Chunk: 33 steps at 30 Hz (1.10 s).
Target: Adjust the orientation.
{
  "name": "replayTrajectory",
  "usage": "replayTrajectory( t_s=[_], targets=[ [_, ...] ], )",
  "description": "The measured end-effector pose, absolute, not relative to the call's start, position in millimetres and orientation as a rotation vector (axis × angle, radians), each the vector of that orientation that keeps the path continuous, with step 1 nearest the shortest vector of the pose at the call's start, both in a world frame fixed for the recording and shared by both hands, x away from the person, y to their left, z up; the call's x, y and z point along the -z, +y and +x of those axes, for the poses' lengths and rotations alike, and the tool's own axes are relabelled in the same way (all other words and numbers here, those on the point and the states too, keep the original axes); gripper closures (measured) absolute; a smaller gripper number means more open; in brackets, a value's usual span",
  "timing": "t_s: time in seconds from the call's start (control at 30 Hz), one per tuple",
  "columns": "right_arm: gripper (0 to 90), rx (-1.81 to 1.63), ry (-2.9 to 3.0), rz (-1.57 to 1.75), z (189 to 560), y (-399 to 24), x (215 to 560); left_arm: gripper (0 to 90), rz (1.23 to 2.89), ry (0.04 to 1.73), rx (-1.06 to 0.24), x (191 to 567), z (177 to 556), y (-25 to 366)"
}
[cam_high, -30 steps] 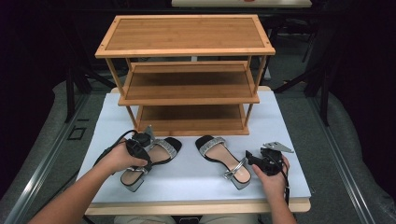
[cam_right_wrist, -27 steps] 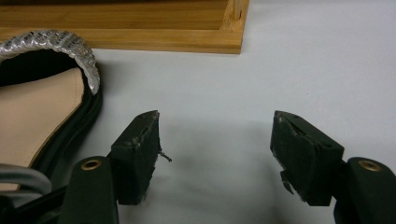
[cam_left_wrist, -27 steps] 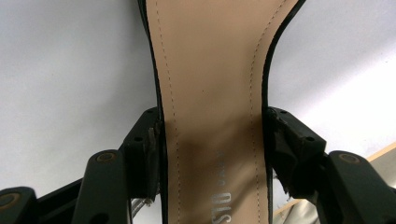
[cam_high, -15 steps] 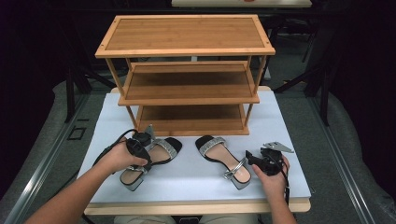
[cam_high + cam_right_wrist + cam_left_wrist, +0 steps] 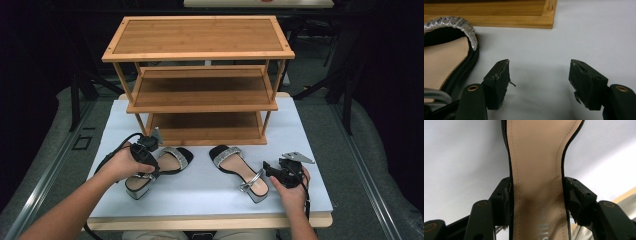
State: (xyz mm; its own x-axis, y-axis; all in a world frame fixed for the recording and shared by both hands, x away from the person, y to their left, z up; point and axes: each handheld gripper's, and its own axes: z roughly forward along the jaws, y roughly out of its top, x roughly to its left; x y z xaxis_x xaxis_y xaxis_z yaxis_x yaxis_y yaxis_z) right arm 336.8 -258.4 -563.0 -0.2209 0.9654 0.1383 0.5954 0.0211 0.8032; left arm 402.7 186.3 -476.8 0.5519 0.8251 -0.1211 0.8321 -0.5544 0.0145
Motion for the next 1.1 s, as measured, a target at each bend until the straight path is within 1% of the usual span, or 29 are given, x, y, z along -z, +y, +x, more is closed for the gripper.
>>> replayTrajectory(
  t_s=[0.13, 0.27, 0.4, 0.5, 0.63, 0.8, 0.87, 0.9, 1.07, 1.1],
  targets=[
    [32.4, -1.077, 1.850, 1.586, 336.8, -258.1, 563.0, 42.9, 2.657, 1.448, 0.134, 459.7, 405.0, 193.3],
    [32.5, -1.075, 1.848, 1.589, 336.7, -257.9, 563.0, 43.0, 2.623, 1.463, 0.118, 455.2, 407.2, 194.5],
    [32.6, -1.075, 1.848, 1.589, 336.8, -257.8, 563.0, 43.0, 2.565, 1.496, 0.098, 460.6, 415.5, 188.5],
    [32.5, -1.079, 1.847, 1.591, 336.5, -257.6, 562.9, 43.0, 2.484, 1.592, 0.100, 468.7, 425.5, 179.8],
    [32.5, -1.081, 1.846, 1.594, 336.6, -258.1, 562.9, 43.0, 2.423, 1.649, 0.077, 475.3, 434.7, 168.5],
    [32.4, -1.084, 1.846, 1.592, 336.4, -258.4, 562.8, 42.9, 2.376, 1.685, 0.045, 477.6, 443.0, 160.9],
    [32.4, -1.085, 1.847, 1.594, 336.5, -258.4, 562.9, 43.0, 2.336, 1.707, 0.040, 477.7, 448.1, 159.8],
    [32.5, -1.088, 1.850, 1.594, 336.6, -258.6, 562.9, 43.0, 2.295, 1.748, 0.034, 478.0, 451.6, 158.2],
    [32.5, -1.084, 1.848, 1.593, 336.5, -258.3, 562.8, 43.0, 2.317, 1.731, -0.009, 481.3, 458.7, 158.2],
    [32.5, -1.084, 1.848, 1.594, 336.6, -258.3, 562.9, 42.9, 2.267, 1.783, -0.010, 484.2, 459.6, 155.2]
  ],
)
